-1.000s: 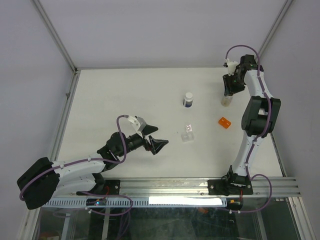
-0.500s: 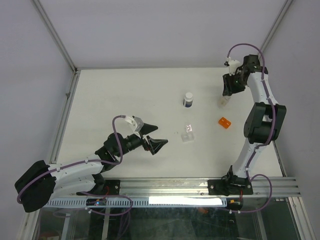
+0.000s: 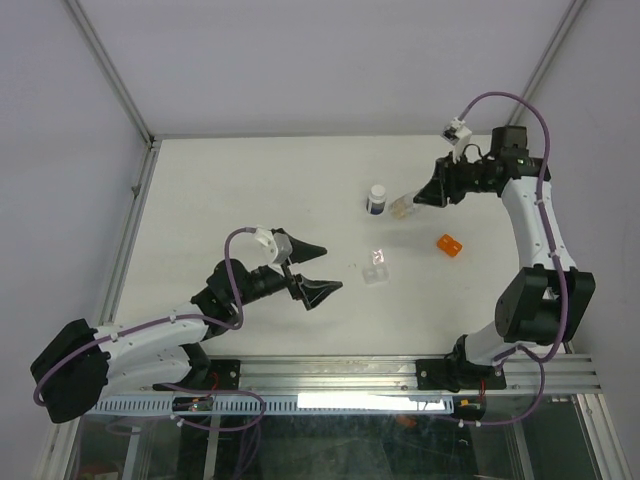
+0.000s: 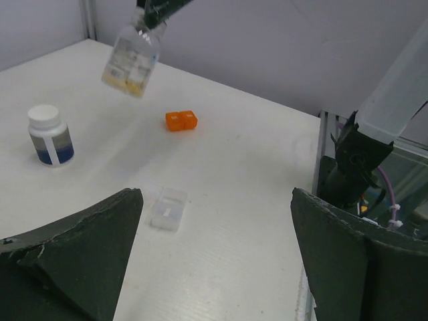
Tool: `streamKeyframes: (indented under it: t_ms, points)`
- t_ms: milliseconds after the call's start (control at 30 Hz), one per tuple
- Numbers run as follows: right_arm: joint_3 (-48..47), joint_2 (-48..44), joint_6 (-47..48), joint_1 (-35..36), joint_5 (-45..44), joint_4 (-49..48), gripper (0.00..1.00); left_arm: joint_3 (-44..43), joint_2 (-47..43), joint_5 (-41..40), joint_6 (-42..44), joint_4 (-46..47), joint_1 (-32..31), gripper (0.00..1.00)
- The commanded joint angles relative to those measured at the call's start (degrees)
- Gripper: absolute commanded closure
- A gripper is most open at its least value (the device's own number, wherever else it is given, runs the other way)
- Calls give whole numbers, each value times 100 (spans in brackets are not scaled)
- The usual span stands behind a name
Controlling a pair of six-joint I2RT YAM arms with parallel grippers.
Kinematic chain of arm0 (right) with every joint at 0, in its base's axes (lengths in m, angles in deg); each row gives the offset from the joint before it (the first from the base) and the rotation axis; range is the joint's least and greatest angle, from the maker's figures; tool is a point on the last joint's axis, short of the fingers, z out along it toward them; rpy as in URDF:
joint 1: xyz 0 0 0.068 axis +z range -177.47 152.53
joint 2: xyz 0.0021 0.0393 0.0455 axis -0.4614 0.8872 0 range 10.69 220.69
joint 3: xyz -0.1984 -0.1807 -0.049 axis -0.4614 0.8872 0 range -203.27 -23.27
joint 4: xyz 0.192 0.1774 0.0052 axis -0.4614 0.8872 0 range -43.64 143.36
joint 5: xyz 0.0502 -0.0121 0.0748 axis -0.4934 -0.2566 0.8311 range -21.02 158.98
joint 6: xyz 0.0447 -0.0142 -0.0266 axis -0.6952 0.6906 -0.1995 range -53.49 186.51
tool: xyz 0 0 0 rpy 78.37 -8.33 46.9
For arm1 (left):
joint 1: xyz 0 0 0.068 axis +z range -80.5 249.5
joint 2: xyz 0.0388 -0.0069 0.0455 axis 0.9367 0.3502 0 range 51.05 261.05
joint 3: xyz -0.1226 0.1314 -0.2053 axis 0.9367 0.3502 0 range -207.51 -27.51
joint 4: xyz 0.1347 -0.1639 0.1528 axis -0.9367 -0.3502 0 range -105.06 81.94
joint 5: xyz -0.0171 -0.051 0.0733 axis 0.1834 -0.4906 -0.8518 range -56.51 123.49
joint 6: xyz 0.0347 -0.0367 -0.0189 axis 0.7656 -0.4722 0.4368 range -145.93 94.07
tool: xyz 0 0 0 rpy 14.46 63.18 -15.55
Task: Sort the pills into containers
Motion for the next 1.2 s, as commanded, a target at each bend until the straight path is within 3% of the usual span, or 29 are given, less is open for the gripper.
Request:
streamKeyframes:
  t_ms: [0, 333, 900, 1167]
  points:
    - [516, -399, 251, 310, 1602, 4, 100, -488, 80, 29, 830, 226, -122, 4]
    - [1425, -548, 405, 915, 2261, -437, 100, -1403, 942, -1441, 2455, -663, -738, 1]
    - [1434, -357, 528, 1560, 2042, -360, 100, -2858, 2788, -2255, 2594, -1753, -786, 1]
    - [1425, -320, 541, 1639, 2047, -343, 100, -3043, 3074, -2198, 2687, -1781, -786, 17]
